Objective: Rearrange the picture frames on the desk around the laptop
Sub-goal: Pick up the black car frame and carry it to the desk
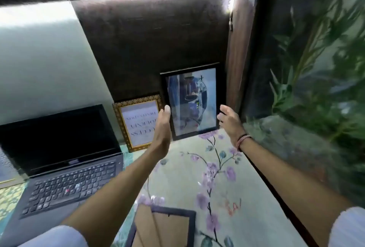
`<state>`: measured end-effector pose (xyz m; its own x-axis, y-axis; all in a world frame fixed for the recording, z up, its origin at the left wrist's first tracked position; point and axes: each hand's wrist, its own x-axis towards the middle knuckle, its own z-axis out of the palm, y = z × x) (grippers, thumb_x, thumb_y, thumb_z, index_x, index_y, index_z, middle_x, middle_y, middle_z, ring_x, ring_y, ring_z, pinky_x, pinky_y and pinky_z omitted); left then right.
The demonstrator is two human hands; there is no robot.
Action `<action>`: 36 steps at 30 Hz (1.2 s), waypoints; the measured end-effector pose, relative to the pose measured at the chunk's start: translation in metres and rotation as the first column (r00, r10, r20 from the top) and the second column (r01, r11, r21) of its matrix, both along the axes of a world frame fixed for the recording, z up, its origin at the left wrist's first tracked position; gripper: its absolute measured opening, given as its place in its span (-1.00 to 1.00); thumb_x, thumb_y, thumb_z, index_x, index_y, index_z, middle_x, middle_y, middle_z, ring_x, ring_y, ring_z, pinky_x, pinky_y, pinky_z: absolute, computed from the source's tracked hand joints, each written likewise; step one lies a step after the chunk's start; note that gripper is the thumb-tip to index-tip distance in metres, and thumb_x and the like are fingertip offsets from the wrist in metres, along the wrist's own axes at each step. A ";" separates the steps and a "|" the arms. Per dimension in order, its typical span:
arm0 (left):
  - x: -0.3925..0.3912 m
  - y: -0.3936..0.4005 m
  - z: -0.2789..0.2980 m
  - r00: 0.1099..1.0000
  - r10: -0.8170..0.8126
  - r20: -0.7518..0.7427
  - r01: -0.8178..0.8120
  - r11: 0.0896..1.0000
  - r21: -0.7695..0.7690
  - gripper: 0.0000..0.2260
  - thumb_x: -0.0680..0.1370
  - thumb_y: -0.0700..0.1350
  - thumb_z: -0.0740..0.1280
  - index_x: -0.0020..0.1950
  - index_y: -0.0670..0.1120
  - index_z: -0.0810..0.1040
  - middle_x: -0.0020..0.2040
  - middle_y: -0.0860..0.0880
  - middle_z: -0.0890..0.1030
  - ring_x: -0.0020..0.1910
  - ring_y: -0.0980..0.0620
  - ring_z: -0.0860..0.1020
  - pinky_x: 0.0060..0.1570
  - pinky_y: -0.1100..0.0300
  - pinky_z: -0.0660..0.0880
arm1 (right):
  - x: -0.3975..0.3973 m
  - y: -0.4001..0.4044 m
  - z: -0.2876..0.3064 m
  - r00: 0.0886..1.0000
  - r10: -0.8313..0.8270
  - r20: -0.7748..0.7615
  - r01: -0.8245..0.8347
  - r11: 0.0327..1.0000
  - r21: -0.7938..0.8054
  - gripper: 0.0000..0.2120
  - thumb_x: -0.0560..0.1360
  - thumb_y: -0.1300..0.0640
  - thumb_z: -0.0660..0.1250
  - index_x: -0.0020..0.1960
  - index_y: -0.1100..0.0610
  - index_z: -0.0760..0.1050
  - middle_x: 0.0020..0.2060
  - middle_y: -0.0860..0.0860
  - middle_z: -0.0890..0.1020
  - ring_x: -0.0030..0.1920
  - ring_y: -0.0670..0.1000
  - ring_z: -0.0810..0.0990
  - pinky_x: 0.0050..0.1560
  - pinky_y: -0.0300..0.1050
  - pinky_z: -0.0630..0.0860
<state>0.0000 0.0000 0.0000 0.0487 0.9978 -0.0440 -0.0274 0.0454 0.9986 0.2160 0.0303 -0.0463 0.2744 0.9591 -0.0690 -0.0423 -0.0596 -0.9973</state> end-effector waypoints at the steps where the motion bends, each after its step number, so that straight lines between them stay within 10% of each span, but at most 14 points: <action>1: 0.004 0.004 0.003 1.000 0.010 -0.013 -0.010 1.000 -0.022 -0.49 0.69 0.20 -0.03 0.56 -0.03 0.23 0.35 0.10 0.40 0.14 0.31 0.44 0.12 0.37 0.30 | 0.005 0.011 -0.001 0.999 -0.016 0.041 0.017 1.000 -0.022 -0.48 0.59 0.38 0.15 0.54 0.25 0.22 0.48 0.12 0.38 0.46 0.08 0.38 0.41 -0.08 0.33; 10: 0.006 0.054 -0.021 0.996 0.067 -0.061 -0.074 0.989 -0.126 -0.37 0.64 0.32 -0.03 0.65 0.05 0.05 0.66 0.03 0.06 0.62 0.02 0.08 0.50 0.05 0.04 | 0.034 0.081 0.002 0.984 0.071 0.163 -0.044 0.985 -0.164 -0.29 0.51 0.48 0.07 0.62 0.16 0.04 0.60 0.10 0.15 0.57 0.08 0.17 0.53 0.04 0.21; 20: 0.018 0.054 -0.022 0.986 0.143 0.085 -0.124 0.972 -0.202 -0.30 0.62 0.34 0.01 0.64 -0.03 0.10 0.64 0.00 0.15 0.60 -0.01 0.15 0.52 0.00 0.05 | 0.043 0.084 -0.005 0.994 0.067 0.085 -0.053 0.985 -0.162 -0.36 0.52 0.45 0.18 0.58 0.19 0.20 0.54 0.09 0.30 0.52 0.07 0.29 0.51 -0.02 0.25; 25: 0.001 0.025 -0.004 0.970 0.189 0.151 -0.164 0.972 -0.167 -0.52 0.69 0.18 0.04 0.43 -0.09 0.46 0.32 0.07 0.54 0.27 0.12 0.49 0.21 0.28 0.37 | 0.035 0.059 0.016 0.995 -0.012 0.094 0.018 0.998 -0.059 -0.51 0.55 0.22 0.29 0.48 0.21 0.39 0.38 0.06 0.52 0.36 0.02 0.50 0.43 -0.01 0.40; 36: -0.137 -0.099 -0.025 0.900 0.403 0.168 -0.364 0.905 -0.221 -0.87 0.68 -0.24 0.21 0.12 -0.13 0.55 0.01 -0.06 0.65 0.00 -0.01 0.57 0.07 0.14 0.54 | -0.128 -0.009 0.078 0.873 0.171 0.457 -0.202 0.979 0.020 -0.60 0.56 0.11 0.25 0.37 0.17 0.53 0.31 0.07 0.60 0.34 0.04 0.54 0.43 0.01 0.40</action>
